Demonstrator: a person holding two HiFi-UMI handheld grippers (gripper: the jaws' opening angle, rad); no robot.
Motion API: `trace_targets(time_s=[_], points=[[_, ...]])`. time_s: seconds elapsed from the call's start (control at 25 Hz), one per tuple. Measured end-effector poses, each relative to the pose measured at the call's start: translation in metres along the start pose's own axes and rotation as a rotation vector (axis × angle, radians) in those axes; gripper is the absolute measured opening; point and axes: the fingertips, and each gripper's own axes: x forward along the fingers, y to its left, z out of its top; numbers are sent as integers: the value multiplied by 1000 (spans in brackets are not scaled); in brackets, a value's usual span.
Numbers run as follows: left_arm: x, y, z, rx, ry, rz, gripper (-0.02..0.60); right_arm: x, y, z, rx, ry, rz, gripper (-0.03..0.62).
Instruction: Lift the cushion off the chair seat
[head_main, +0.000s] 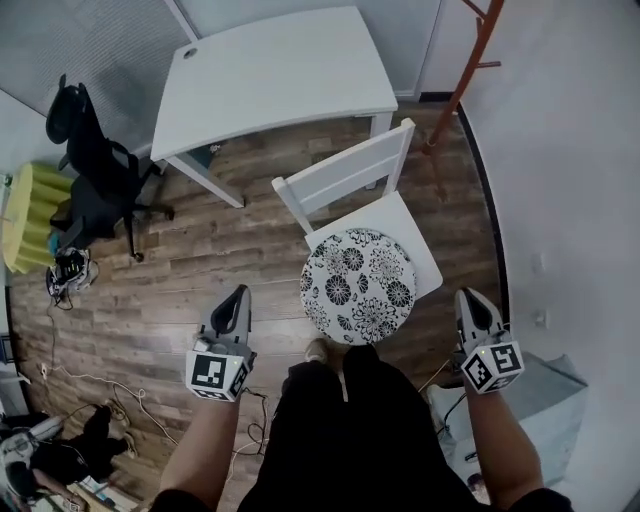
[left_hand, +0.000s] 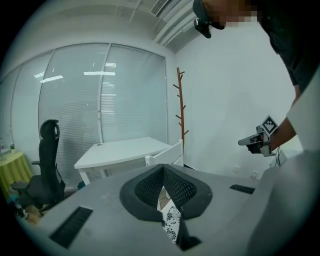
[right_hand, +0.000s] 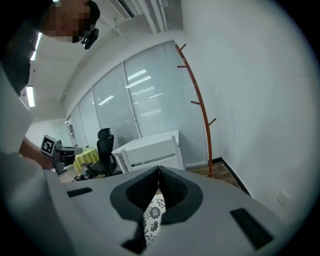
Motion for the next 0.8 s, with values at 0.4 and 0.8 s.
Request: trace_targets(time_s=[0.4, 0.8], points=[[62, -6, -101, -36, 75, -25, 5, 68, -50, -78, 28, 42, -52, 9], [100, -44, -176, -56, 111, -123, 5, 101, -42, -119, 71, 45, -41, 9]])
